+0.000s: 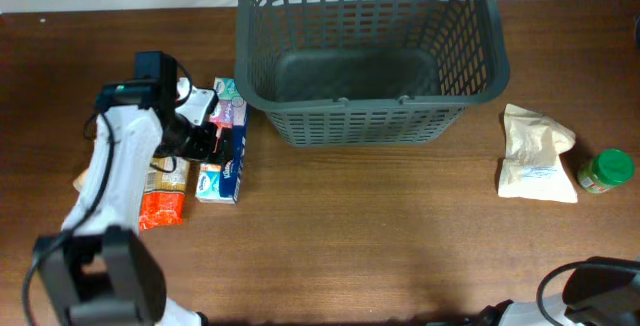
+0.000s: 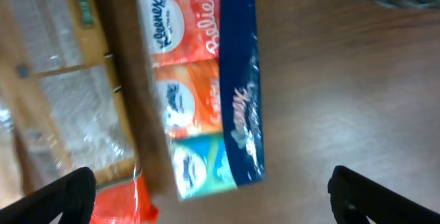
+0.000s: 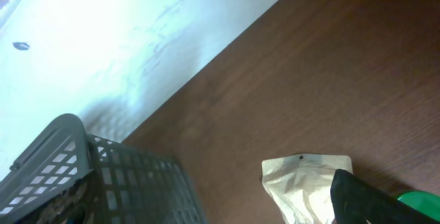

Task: Pack container
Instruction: 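Lower the left gripper and grasp the Kleenex tissue box, then carry the tissue box into the basket and release it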

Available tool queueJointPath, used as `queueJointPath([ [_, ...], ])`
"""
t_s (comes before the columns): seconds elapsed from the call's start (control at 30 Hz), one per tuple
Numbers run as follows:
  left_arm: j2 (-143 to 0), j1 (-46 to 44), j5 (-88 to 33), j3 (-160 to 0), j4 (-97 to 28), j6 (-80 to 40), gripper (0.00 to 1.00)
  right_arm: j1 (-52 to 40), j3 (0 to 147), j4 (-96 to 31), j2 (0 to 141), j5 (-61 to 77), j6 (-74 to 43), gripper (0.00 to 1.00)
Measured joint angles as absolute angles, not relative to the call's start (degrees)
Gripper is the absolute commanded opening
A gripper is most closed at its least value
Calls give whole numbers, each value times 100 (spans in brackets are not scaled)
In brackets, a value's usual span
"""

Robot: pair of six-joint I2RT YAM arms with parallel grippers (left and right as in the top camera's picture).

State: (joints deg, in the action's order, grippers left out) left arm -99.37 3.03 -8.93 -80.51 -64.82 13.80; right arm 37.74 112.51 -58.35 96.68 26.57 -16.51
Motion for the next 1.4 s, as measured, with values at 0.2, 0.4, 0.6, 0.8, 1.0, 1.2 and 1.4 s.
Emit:
queueJointPath([
  [0.2,-10984,303,-899,-8016,-6047,1398,100,3774,11251,-5833,9668,2696,-1656,99],
  [0.4,-11349,303,-888,-7996,-5889,1398,100,3774,11251,-5835,9668,2700,-1656,99],
  [0.6,-11349,113,-539,-7992,-5603,1518,89,3774,11251,-5835,9668,2714,-1653,99],
  [0.8,-11493,-395,82,-7992,-5369,1551,81,3774,11251,-5835,9668,2714,-1653,99],
  [1.0,-11651,-626,388,-7992,-5290,1310,22,3774,11251,-5833,9668,2714,-1656,99],
  [1.2,-11539,-449,303,-8058,-5354,596,2,3774,11251,-5833,9668,2714,-1653,99],
  [1.4,-11579,224,-432,-8805,-6267,163,2,3774,11251,-5835,9668,2714,-1656,99],
])
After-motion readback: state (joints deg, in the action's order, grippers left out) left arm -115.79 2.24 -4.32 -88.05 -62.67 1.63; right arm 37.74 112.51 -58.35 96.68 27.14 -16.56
